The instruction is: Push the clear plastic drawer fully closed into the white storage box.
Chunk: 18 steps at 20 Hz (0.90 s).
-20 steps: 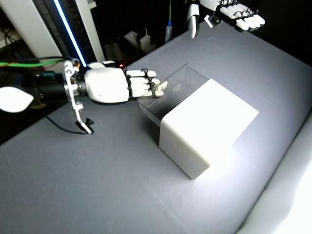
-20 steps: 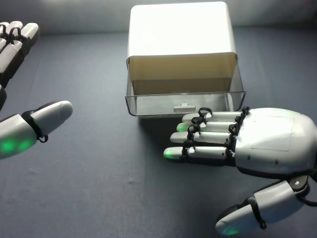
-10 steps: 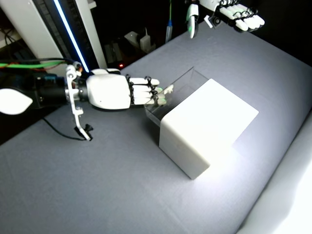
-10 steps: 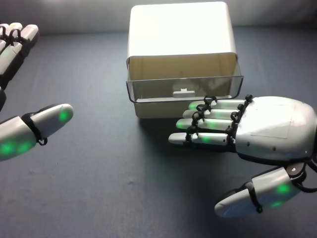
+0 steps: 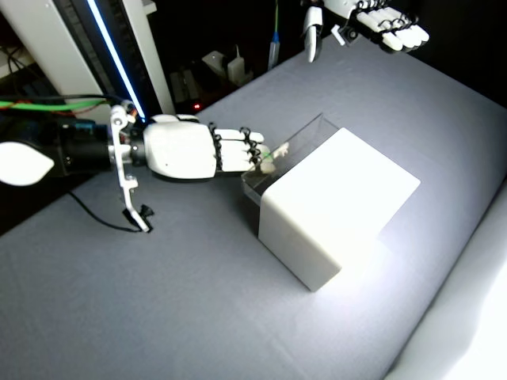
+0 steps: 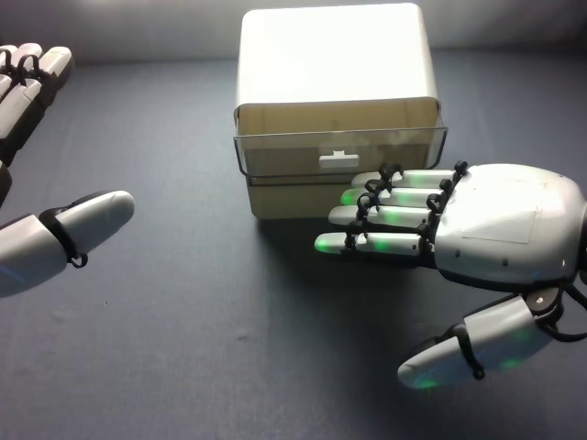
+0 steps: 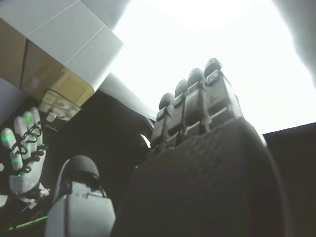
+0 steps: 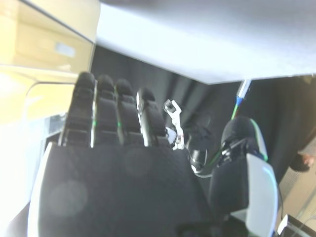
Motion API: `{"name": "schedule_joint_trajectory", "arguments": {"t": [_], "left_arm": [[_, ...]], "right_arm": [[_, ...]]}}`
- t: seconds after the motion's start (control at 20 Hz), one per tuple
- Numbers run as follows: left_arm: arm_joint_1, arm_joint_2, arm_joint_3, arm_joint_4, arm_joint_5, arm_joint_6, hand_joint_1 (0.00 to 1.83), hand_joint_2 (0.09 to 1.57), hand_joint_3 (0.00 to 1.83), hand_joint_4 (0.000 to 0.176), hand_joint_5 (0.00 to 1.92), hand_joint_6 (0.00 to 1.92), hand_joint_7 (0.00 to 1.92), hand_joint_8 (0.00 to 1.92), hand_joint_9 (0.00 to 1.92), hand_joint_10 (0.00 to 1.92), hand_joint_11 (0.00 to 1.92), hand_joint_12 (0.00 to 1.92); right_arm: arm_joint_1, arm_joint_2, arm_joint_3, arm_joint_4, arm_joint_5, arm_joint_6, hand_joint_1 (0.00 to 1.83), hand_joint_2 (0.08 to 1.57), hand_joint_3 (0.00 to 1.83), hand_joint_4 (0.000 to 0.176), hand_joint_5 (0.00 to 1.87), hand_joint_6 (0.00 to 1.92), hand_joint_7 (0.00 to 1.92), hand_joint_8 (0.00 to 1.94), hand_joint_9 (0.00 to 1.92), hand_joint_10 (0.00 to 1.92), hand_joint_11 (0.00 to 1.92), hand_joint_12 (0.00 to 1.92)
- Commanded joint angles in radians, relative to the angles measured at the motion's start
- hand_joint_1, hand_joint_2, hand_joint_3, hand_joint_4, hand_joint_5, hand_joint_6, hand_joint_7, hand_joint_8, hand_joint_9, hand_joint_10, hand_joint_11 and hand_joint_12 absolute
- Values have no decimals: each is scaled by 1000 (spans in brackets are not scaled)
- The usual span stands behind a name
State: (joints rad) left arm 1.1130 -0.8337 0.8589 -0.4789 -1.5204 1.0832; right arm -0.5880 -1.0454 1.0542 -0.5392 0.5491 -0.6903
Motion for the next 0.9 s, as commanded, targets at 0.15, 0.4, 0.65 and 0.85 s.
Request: {"name": "schedule_joint_trajectory", "arguments": {"t": [0.15,0.4,0.65,0.85], "left_arm": [[-4,2,4,13,-133,-5,0,1107,27,50,0,0,0,0,0,0,0,0],[-3,2,4,13,-133,-7,0,1099,20,52,0,0,0,0,0,0,0,0],[-2,2,4,13,-133,-9,0,1109,21,70,0,0,0,0,0,0,0,0],[0,2,4,13,-133,-11,0,1115,22,63,0,0,0,0,0,0,0,0]], "right_arm": [[25,-5,9,27,85,-9,0,996,0,47,0,0,0,0,0,0,0,0],[48,-16,25,27,61,-27,0,993,0,54,0,0,0,0,0,0,0,0],[71,-30,46,27,39,-37,0,1020,9,59,0,0,0,0,0,0,0,0],[83,-41,59,28,23,-46,0,1013,5,48,8,3,0,0,0,0,0,0]]}}
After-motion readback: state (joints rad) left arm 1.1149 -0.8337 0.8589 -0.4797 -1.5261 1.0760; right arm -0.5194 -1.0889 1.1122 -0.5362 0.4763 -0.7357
